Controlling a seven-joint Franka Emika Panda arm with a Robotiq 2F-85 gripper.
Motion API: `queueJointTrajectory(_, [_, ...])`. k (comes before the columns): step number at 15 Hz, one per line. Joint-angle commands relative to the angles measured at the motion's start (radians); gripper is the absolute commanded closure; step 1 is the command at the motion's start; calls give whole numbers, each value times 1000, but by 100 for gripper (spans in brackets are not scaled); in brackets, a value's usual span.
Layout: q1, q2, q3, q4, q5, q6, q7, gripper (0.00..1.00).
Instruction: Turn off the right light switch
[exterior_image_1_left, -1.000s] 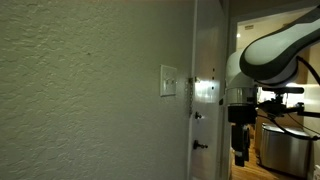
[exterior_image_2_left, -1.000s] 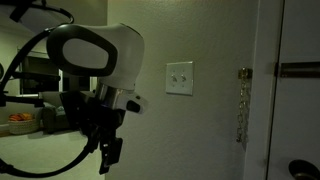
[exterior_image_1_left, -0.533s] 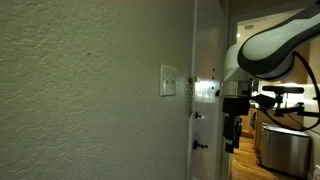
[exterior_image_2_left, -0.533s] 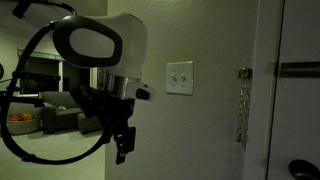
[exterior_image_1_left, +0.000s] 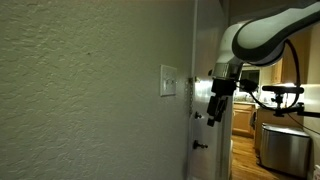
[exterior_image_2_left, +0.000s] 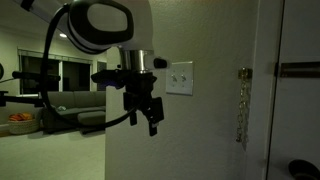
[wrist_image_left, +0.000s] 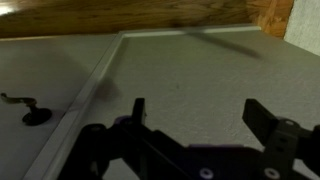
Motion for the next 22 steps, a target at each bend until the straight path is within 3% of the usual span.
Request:
queueJointTrajectory(1, [-20, 7, 25, 62, -58, 34, 56, 0])
queueJointTrajectory(15, [-11, 13, 24, 92, -51, 28, 42, 0])
queueJointTrajectory(22, [-18, 31, 25, 194, -70, 60, 52, 0])
